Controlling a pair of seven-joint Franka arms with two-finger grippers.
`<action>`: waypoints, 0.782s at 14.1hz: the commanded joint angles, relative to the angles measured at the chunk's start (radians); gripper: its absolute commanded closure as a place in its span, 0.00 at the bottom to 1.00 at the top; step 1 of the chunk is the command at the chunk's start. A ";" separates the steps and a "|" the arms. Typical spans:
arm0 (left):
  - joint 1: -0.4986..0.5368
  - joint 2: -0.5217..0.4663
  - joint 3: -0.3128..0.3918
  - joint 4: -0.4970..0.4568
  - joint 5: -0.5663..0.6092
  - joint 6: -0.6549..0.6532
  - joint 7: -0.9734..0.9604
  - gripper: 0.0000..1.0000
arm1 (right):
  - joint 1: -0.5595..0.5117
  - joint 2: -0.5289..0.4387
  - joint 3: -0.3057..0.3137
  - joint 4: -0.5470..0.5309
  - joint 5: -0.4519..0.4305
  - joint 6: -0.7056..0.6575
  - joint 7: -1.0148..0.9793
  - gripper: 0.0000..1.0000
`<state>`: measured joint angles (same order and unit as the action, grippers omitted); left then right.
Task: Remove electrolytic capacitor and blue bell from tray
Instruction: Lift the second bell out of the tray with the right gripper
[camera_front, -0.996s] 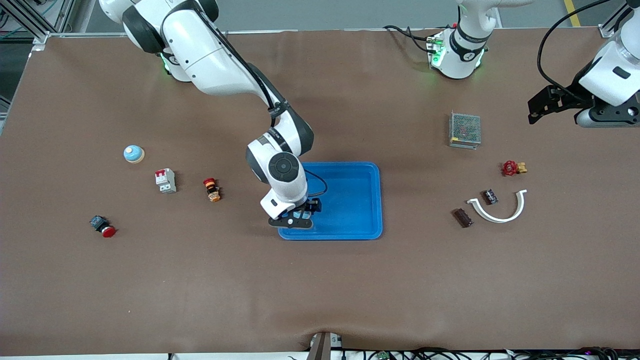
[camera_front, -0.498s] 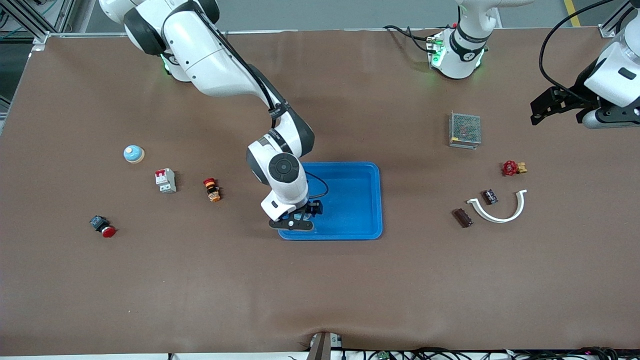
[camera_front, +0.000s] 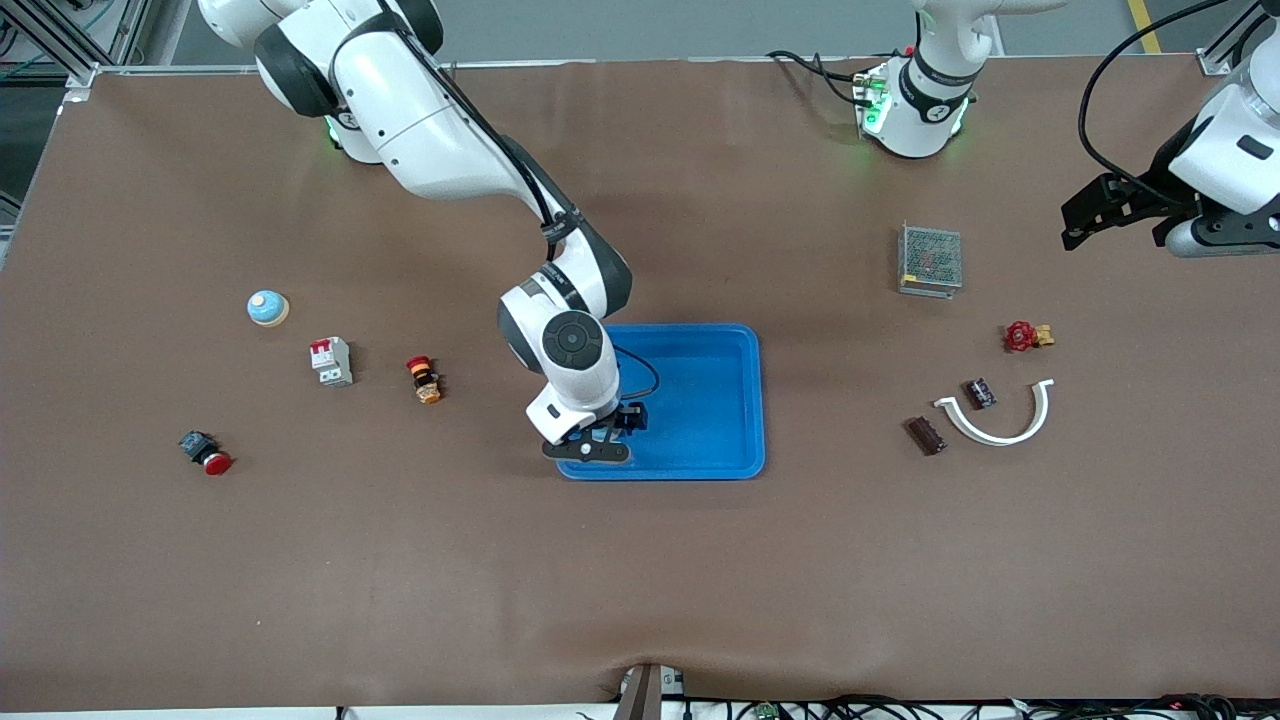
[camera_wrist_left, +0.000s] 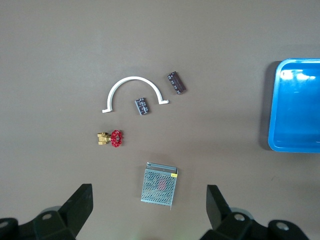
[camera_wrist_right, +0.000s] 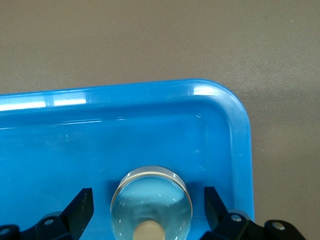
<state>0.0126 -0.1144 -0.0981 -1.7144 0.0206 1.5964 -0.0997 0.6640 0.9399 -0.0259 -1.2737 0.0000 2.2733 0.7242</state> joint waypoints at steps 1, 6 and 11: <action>0.006 0.004 -0.003 0.010 -0.008 -0.009 -0.005 0.00 | 0.008 0.020 -0.002 0.036 -0.017 -0.006 0.029 0.33; 0.006 0.004 -0.003 0.007 -0.008 -0.009 -0.005 0.00 | 0.009 0.019 0.000 0.033 -0.014 -0.009 0.035 1.00; 0.006 0.004 -0.003 0.007 -0.008 -0.010 -0.008 0.00 | -0.001 -0.003 0.001 0.034 -0.006 -0.032 0.052 1.00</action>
<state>0.0126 -0.1120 -0.0981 -1.7149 0.0206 1.5953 -0.0997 0.6649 0.9413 -0.0258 -1.2648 -0.0001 2.2694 0.7515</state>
